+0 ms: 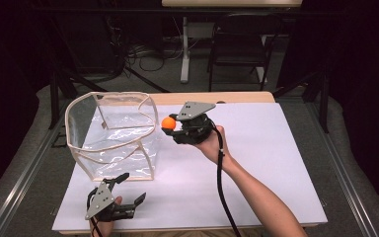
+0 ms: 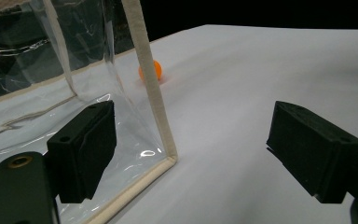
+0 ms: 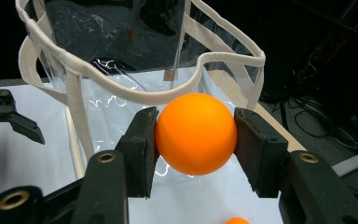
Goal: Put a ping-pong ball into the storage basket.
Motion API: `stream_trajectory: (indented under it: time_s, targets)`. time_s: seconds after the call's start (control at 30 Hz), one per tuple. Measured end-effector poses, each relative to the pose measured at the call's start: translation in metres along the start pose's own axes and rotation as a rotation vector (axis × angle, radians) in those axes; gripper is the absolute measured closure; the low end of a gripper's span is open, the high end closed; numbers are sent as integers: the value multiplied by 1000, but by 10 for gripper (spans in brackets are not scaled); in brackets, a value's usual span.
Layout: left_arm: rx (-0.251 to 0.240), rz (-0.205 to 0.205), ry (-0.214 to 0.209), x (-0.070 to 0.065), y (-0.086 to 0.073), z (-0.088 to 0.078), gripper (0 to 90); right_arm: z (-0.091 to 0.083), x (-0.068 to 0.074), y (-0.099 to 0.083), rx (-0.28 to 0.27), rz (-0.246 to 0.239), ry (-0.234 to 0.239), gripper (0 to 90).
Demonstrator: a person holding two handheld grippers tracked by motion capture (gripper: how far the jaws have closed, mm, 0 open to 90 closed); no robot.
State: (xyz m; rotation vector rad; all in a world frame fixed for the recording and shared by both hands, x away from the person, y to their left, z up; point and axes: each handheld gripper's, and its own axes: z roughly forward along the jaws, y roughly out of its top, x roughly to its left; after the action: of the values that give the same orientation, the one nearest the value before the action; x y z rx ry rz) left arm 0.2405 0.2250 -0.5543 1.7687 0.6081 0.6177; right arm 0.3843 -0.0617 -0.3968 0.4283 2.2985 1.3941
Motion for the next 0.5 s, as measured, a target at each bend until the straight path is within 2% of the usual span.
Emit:
stream_trajectory:
  time_s: [0.5]
  targets:
    - [0,-3,-2,1,0,0,157,1,-4,10,-13,-6,-11,513]
